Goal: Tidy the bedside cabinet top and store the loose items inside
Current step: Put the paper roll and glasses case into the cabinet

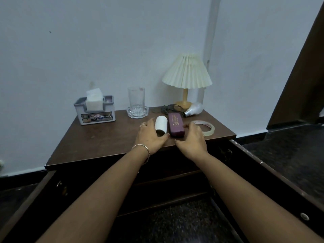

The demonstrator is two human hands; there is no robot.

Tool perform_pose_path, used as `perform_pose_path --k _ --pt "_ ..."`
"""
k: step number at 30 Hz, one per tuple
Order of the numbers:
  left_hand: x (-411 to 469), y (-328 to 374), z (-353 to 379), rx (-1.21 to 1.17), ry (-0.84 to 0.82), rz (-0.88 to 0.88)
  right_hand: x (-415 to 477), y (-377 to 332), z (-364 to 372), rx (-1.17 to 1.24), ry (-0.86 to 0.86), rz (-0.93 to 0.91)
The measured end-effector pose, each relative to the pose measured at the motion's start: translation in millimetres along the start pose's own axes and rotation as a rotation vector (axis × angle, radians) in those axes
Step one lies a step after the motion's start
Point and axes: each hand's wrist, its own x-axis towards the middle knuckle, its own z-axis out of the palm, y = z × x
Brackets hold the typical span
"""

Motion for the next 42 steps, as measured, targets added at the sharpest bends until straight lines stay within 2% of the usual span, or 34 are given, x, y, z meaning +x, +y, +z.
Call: perform_pose_path --k 4,11,13,16,18,20,27,33,42 --pt "13 4 9 -0.058 0.074 -0.110 15 -5 15 0.023 -0.020 0.010" --pt "26 -3 10 -0.157 0.075 -0.229 28 -14 35 -0.027 0.068 0.086" --pt "27 -6 7 -0.294 0.051 -0.289 31 -15 37 -0.059 0.074 0.096" --pt "23 -12 -2 -0.621 -0.001 -0.404 30 -12 34 -0.080 0.078 0.082" --pt "17 -17 -6 -0.808 -0.022 -0.442 23 -9 31 -0.049 0.116 0.049" --pt "10 -22 -12 -0.889 -0.059 -0.468 11 -5 29 0.039 0.153 0.024" --pt "-47 -24 -34 -1.047 -0.276 -0.533 -51 5 10 0.336 0.213 0.014" --pt "-87 -55 -28 -1.123 -0.493 -0.539 -98 39 5 0.362 0.234 -0.111" --pt "-112 -96 31 -1.132 -0.437 -0.740 -120 83 19 0.299 0.319 -0.261"
